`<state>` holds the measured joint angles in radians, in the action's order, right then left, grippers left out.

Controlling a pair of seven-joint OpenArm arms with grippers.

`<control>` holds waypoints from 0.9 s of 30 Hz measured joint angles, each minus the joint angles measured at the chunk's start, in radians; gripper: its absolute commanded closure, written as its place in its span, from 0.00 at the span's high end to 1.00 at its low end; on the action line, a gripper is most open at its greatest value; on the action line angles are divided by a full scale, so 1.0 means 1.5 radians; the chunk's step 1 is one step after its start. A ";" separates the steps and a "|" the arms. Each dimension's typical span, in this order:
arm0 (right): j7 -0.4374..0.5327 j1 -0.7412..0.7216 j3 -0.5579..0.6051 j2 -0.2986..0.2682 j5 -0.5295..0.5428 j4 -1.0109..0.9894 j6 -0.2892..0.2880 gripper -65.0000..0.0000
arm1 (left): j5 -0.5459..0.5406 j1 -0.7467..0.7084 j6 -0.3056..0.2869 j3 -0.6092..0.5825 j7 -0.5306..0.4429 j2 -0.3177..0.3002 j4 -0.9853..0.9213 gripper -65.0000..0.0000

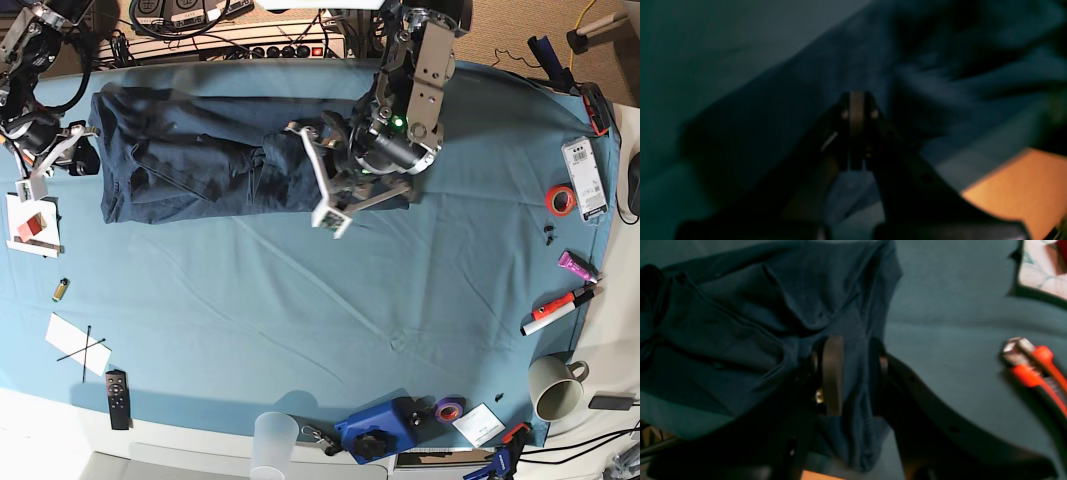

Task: Fold the T-shirt properly
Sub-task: 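Grasp the shirt strip's middle with the left gripper and fold it toward the right gripper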

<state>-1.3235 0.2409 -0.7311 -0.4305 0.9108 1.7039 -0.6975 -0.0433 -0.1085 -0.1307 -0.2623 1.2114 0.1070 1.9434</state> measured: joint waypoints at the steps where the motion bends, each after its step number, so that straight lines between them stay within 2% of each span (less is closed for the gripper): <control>1: 0.010 0.000 -0.007 -0.006 0.000 0.000 0.000 0.22 | 0.001 -0.004 0.007 0.000 0.000 -0.007 0.000 0.00; 6: 0.015 0.000 -0.032 -0.024 0.036 0.000 0.000 0.22 | 0.006 -0.024 0.015 0.000 0.005 -0.047 0.025 0.00; 13: 0.010 0.000 -0.032 -0.024 0.057 0.000 0.000 0.22 | 0.006 -0.034 0.015 -0.001 0.002 -0.046 0.026 0.00; 14: 0.010 0.000 -0.032 -0.024 0.057 0.000 0.000 0.24 | 0.006 -0.035 0.015 -0.001 -0.001 -0.046 0.026 0.00; 18: -0.029 0.000 -0.032 -0.025 0.027 0.000 0.001 0.51 | 0.006 -0.037 0.015 -0.001 0.000 -0.046 0.026 0.00; 19: -0.034 0.003 -0.032 -0.025 0.023 0.000 0.000 0.55 | 0.006 -0.037 0.015 -0.001 0.000 -0.046 0.026 0.00; 23: -0.032 0.008 -0.032 -0.025 0.030 0.000 0.000 0.55 | 0.006 -0.043 0.015 -0.001 -0.010 -0.046 0.026 0.00; 27: 0.014 0.005 -0.032 -0.025 0.030 -0.007 0.000 0.55 | 0.006 -0.044 0.015 -0.001 -0.010 -0.046 0.026 0.00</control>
<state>-1.3025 0.2489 -0.7788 -0.4683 0.9550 1.6932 -0.6975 -0.0338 -0.1741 -0.1078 -0.2634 1.1957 0.0387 1.9827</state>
